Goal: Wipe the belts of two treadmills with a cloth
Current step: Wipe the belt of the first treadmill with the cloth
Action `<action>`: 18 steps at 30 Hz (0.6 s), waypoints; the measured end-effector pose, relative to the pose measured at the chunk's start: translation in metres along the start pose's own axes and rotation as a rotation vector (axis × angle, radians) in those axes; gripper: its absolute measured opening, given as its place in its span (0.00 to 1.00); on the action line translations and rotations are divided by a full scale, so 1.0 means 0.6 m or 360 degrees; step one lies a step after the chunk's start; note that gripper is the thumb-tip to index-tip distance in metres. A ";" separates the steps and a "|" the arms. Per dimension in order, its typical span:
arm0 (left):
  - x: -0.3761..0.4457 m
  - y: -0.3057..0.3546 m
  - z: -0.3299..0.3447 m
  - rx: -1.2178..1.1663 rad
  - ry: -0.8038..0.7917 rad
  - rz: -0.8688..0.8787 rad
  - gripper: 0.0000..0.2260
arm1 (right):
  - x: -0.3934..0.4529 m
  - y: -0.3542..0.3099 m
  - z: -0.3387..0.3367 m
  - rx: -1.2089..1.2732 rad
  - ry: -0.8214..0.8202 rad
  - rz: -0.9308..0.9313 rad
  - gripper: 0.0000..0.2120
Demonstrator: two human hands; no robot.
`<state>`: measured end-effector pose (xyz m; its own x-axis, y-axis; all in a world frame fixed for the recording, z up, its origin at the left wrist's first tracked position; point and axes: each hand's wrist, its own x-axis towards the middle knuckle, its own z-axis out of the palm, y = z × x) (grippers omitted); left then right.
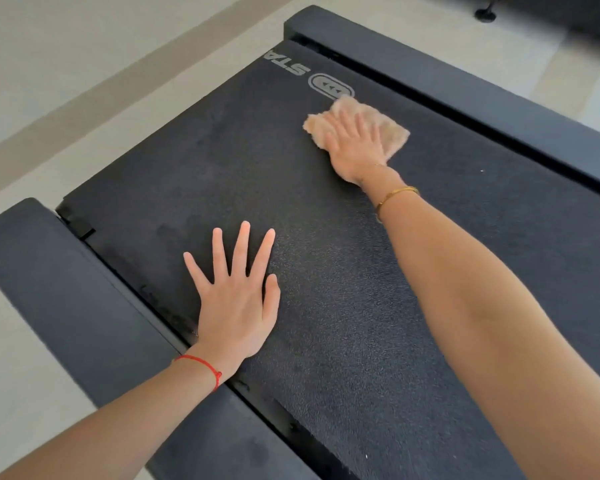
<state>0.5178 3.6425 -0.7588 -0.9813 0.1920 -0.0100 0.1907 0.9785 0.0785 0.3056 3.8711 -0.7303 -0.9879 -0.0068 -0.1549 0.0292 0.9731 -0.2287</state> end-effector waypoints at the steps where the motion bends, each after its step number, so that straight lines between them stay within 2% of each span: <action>1: 0.001 0.000 0.000 0.0005 0.0003 0.0004 0.28 | 0.006 -0.034 0.007 -0.0033 -0.0026 -0.0118 0.25; 4: 0.001 -0.001 -0.002 0.0001 0.0005 0.0013 0.28 | -0.014 -0.113 0.031 -0.0143 -0.0100 -0.0487 0.25; 7: -0.001 -0.003 0.000 0.0010 0.0010 0.0012 0.28 | -0.048 -0.105 0.040 -0.0093 -0.0095 -0.0641 0.24; 11: 0.001 -0.002 -0.001 -0.0001 0.0002 0.0010 0.28 | -0.056 0.010 0.015 -0.0148 0.0069 -0.0234 0.26; 14: -0.001 -0.002 -0.003 -0.0012 -0.0007 0.0000 0.28 | -0.086 0.093 -0.001 -0.0080 0.0073 0.0117 0.26; 16: -0.002 -0.001 -0.005 -0.0018 -0.0022 -0.0008 0.28 | -0.127 0.102 0.005 -0.0053 0.0080 0.0167 0.25; 18: -0.004 0.001 -0.008 -0.0027 -0.0032 -0.0016 0.28 | -0.175 0.078 0.020 -0.0031 0.0098 0.0089 0.25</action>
<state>0.5200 3.6420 -0.7539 -0.9824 0.1841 -0.0312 0.1804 0.9790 0.0949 0.4123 3.9144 -0.7360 -0.9923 0.0614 -0.1072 0.0823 0.9758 -0.2027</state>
